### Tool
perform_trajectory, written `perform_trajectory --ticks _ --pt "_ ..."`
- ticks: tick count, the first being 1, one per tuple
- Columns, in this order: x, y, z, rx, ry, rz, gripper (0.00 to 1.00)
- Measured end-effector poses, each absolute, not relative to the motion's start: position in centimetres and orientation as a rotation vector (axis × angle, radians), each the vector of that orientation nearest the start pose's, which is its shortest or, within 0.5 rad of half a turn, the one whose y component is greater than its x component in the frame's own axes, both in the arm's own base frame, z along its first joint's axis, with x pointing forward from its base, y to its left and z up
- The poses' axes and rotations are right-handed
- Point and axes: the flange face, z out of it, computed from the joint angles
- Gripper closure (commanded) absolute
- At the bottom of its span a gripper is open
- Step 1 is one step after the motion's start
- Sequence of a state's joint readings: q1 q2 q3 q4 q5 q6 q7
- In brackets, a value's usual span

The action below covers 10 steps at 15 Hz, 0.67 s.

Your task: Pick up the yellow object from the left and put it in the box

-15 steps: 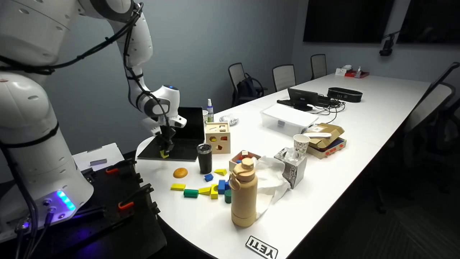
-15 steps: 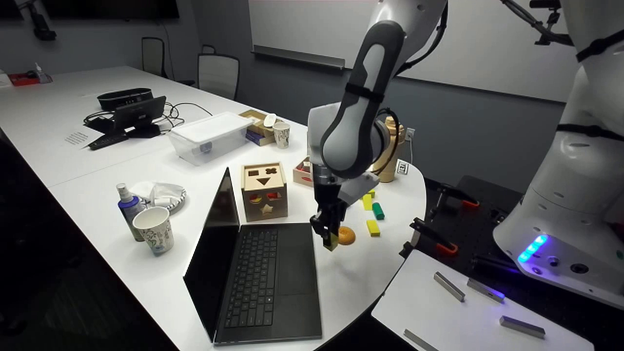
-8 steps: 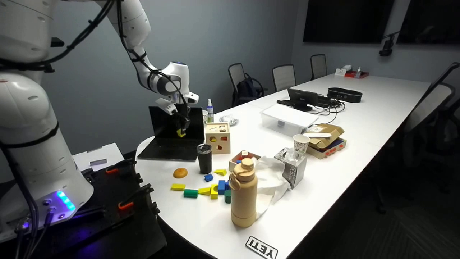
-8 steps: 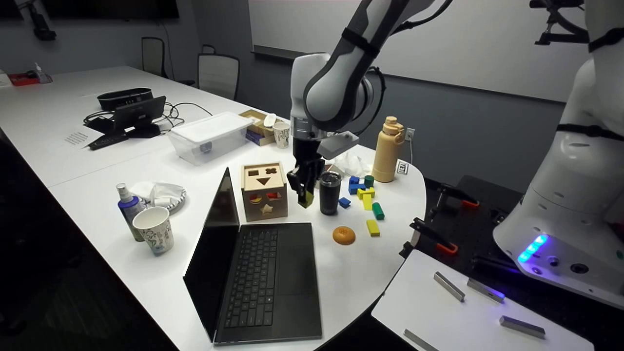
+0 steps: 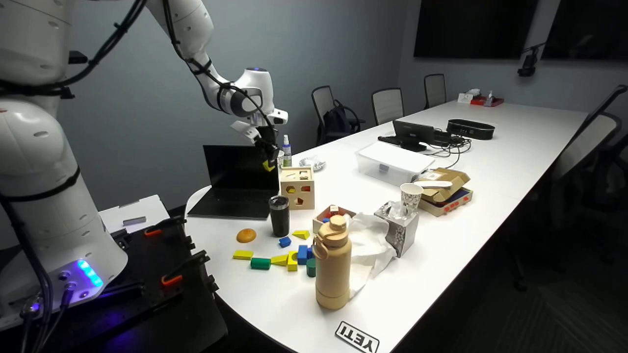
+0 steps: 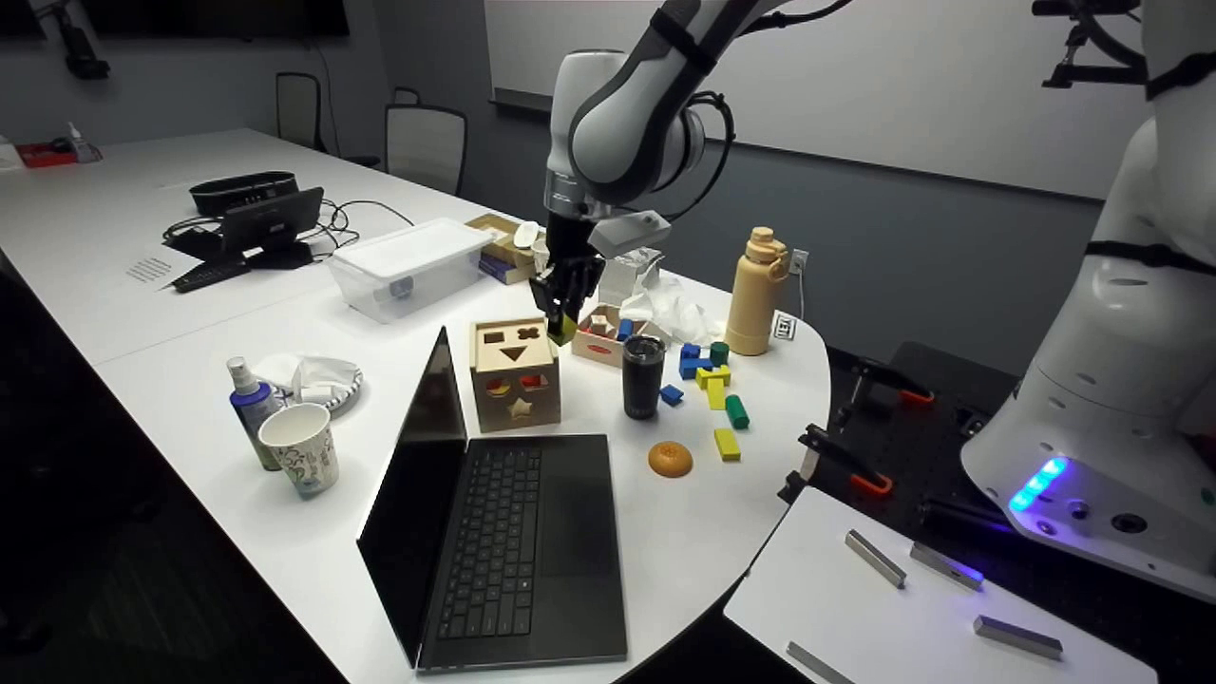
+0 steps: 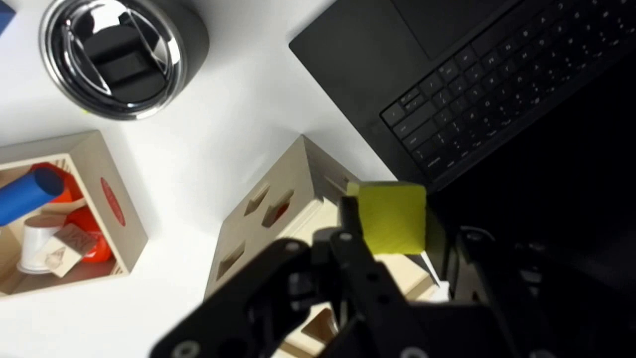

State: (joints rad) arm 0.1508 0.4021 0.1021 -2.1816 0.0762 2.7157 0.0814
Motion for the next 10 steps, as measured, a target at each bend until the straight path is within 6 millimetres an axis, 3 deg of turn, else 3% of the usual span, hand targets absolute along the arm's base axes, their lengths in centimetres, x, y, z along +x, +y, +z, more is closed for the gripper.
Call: perform_trajectory --ticks 1,7,8,10 --pt "56.21 14.0 22.08 -3.032 -0.141 -0.2 0.65" --pt "56.93 14.51 23.05 -3.001 -0.193 -0.231 0.65" --pt "56.93 14.5 23.06 -3.001 -0.192 -0.231 0.9" --pt "56.97 14.5 22.96 -3.001 -0.192 -0.229 0.9"
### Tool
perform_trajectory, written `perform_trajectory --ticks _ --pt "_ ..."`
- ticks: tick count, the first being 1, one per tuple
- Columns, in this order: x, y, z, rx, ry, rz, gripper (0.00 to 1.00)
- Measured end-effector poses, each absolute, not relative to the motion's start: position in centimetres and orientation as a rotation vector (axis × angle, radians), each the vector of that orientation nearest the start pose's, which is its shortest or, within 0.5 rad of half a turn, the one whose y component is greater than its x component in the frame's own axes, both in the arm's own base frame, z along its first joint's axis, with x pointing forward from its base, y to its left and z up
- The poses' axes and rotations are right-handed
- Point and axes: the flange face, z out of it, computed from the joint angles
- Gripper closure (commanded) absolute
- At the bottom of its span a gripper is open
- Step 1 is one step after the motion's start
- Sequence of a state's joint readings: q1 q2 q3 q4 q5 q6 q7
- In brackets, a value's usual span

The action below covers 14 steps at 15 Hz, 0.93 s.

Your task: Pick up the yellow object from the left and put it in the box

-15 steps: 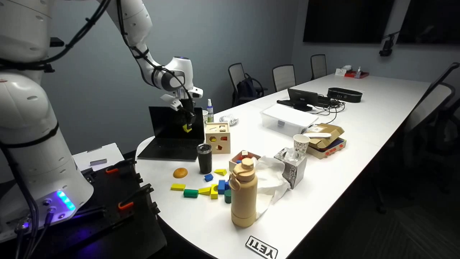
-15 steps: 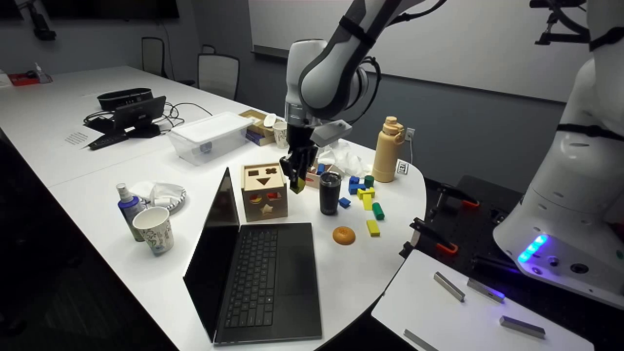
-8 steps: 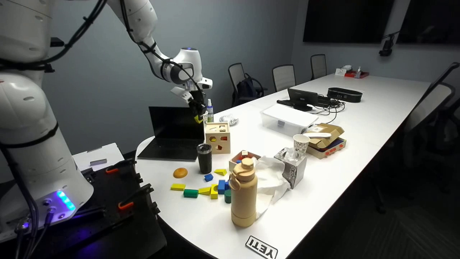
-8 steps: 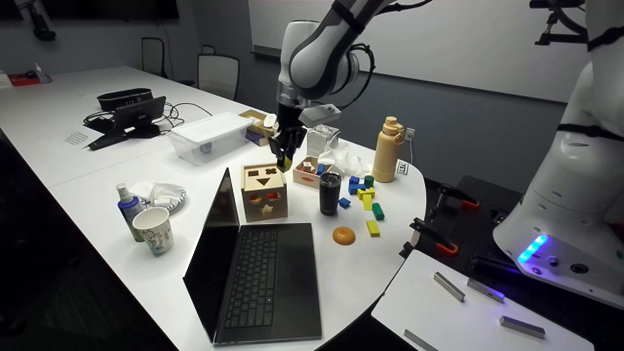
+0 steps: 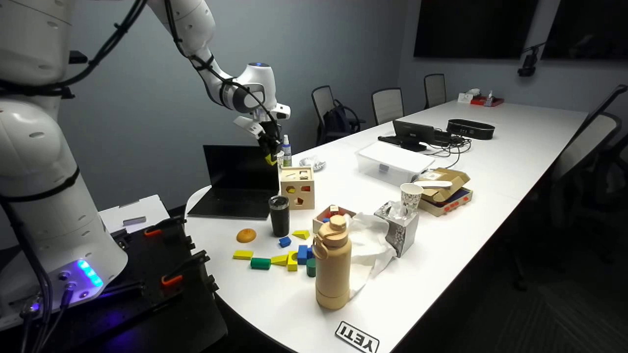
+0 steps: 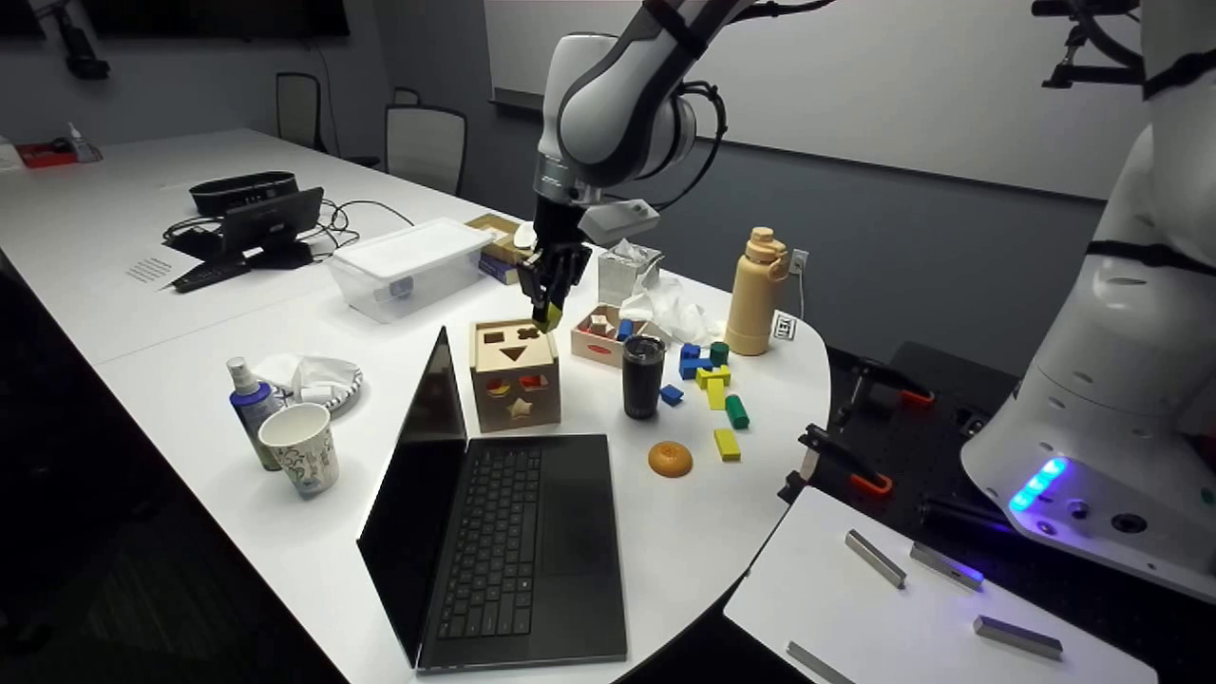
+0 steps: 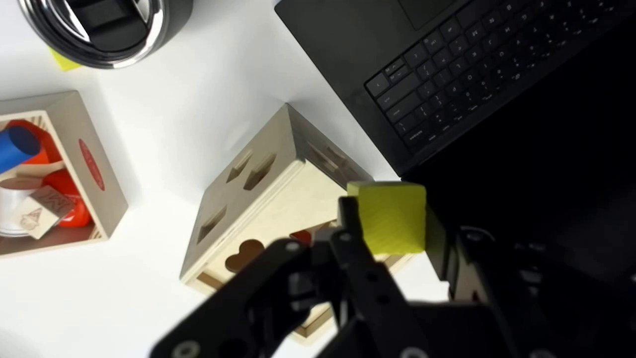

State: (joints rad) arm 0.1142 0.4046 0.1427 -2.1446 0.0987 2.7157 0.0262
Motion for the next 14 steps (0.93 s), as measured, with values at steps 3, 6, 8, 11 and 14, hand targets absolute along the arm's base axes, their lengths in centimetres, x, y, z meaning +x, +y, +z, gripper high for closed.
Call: perform_trajectory --ticks 3,6,8,11,14 --pt "57.8 14.6 22.1 -3.001 -0.193 -0.224 0.9" --pt "59.5 14.3 21.0 -3.003 -0.182 -0.233 0.9" --pt "60.8 14.2 20.5 -2.999 -0.17 -0.246 0.9" --pt "62.7 14.4 19.7 -2.99 -0.158 -0.257 0.9" --pt "64.3 14.7 19.3 -2.986 -0.143 -0.222 0.9"
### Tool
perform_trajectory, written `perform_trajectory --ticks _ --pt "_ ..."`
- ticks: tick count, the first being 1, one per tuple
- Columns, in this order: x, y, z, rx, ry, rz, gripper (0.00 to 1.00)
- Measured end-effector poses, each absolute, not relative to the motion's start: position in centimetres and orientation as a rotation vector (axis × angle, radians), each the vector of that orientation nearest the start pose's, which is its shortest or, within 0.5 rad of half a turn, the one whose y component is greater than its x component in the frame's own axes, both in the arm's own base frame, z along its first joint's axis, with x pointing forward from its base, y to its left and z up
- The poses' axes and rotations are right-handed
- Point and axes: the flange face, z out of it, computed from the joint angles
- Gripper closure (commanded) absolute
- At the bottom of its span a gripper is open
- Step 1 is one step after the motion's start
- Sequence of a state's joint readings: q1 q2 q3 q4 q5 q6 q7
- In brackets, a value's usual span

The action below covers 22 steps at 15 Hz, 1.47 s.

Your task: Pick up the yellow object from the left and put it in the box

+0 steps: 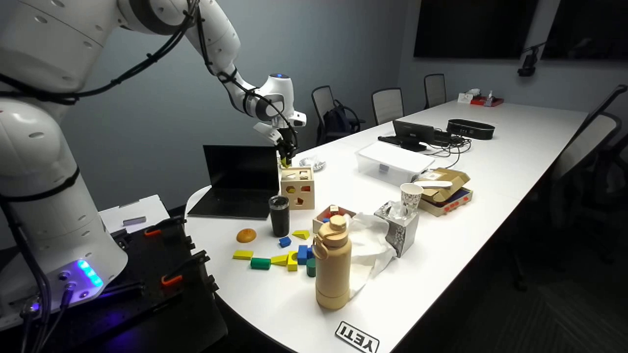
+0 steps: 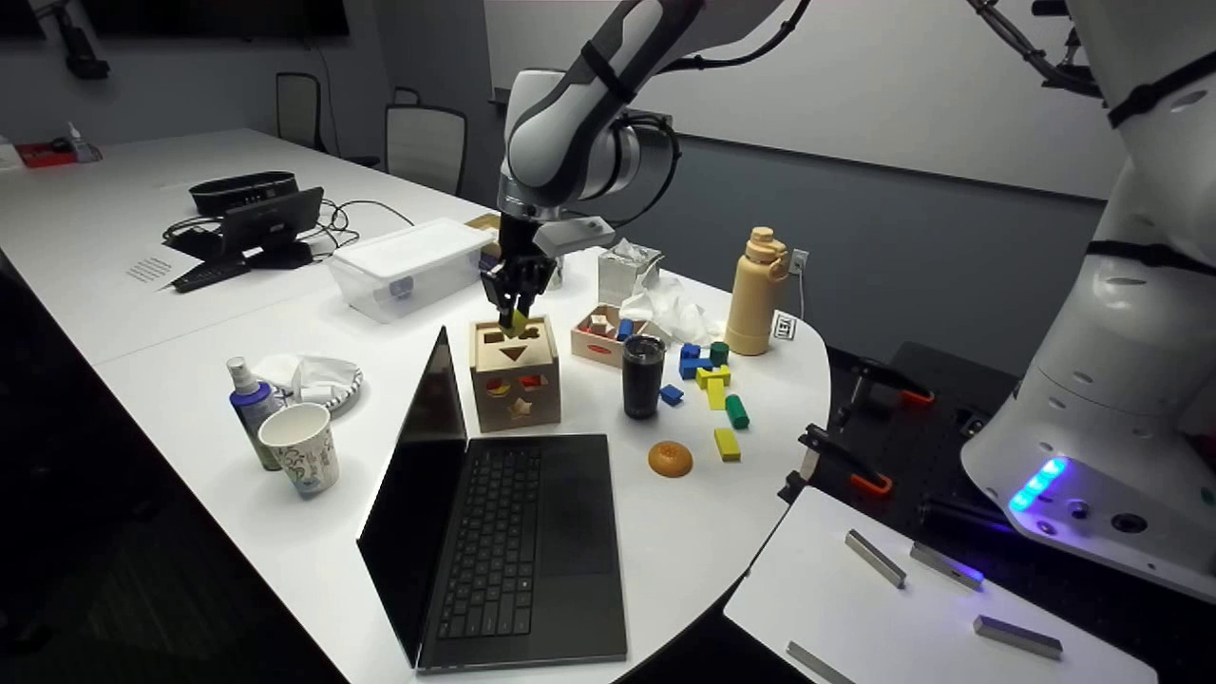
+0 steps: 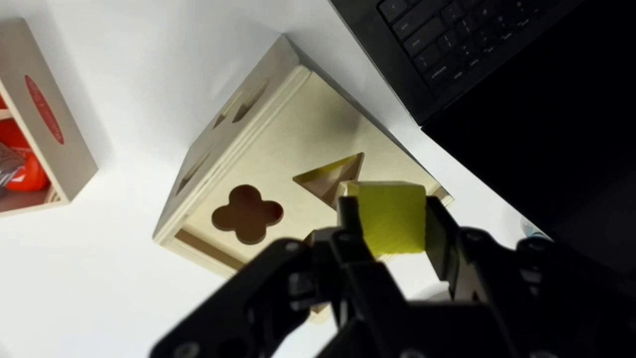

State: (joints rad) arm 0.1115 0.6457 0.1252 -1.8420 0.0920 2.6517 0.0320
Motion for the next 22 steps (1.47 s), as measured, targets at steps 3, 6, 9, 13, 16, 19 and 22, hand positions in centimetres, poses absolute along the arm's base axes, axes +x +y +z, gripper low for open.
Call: perform_trajectory --ticks 3,6,9,13,16,19,22 --pt "65.6 14.9 19.2 -2.98 -0.099 -0.169 0.9" --pt "66.7 15.1 19.1 -2.971 -0.038 -0.116 0.9" --pt "68.0 15.0 18.6 -2.963 0.036 -0.076 0.9" --pt "69.9 13.7 17.4 -2.967 0.209 -0.039 0.9" --pt "71.3 12.9 16.5 -2.959 0.33 -0.024 0.9" --pt "72.4 13.0 15.9 -2.944 0.396 -0.019 0.9" --pt "73.3 13.4 15.6 -2.933 0.44 -0.027 0.9"
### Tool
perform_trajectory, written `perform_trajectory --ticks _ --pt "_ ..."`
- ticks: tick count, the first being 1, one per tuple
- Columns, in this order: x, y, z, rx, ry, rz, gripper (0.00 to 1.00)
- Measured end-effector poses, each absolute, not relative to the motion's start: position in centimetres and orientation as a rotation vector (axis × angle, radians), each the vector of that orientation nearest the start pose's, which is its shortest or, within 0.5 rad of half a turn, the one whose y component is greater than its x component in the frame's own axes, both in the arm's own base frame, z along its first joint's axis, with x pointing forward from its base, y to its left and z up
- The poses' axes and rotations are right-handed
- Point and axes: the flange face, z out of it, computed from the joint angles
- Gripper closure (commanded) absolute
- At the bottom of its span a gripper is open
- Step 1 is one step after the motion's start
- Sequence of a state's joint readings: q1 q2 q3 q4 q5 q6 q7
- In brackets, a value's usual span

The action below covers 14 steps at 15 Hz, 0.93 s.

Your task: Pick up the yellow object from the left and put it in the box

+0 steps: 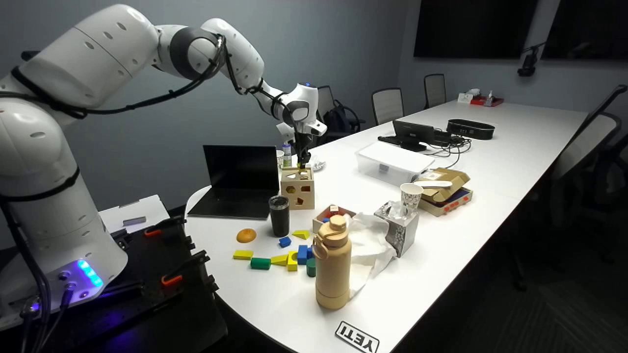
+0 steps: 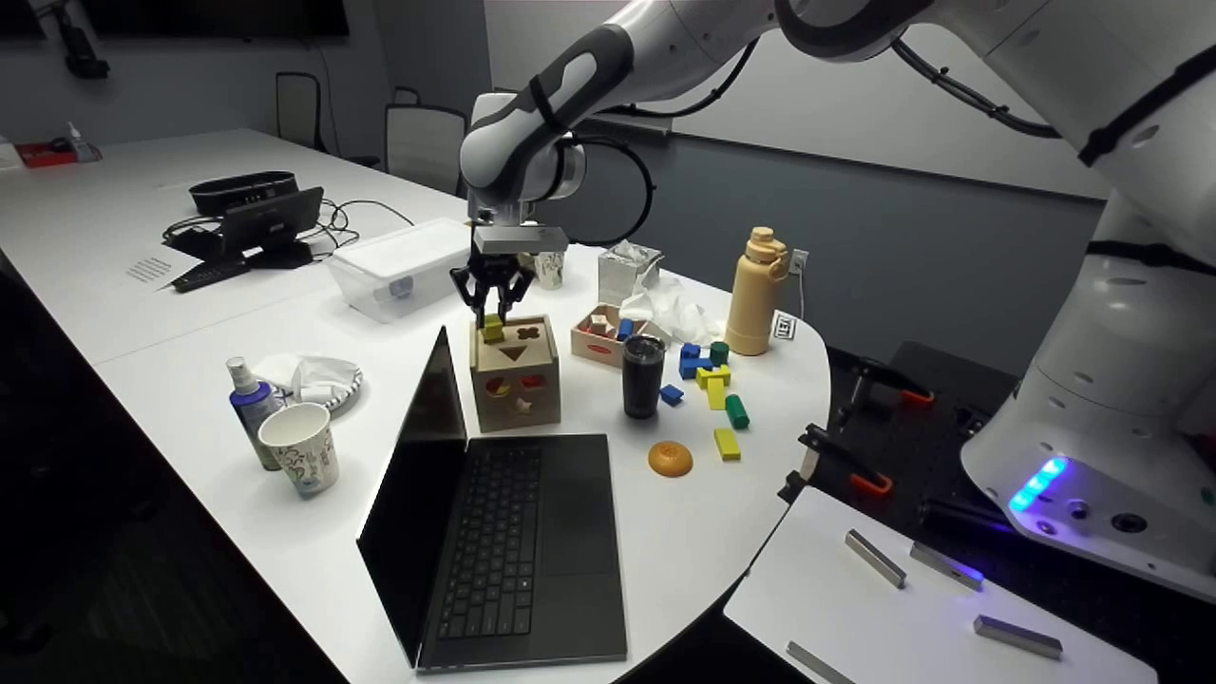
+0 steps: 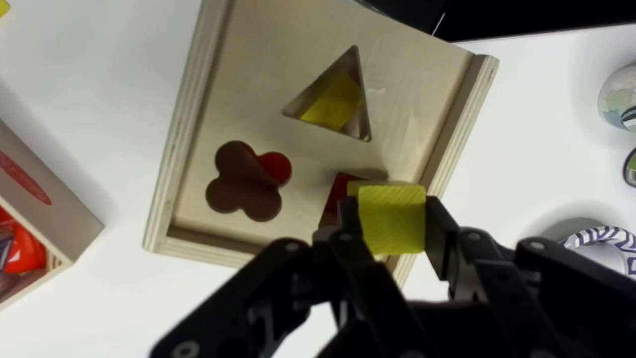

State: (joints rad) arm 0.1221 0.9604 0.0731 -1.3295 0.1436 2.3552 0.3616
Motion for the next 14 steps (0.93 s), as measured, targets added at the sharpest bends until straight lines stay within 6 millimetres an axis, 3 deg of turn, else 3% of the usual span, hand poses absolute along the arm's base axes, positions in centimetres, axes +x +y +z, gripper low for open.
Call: perform_trajectory --ticks 14 --pt "73.2 15.0 15.3 -2.954 0.726 -0.024 0.9"
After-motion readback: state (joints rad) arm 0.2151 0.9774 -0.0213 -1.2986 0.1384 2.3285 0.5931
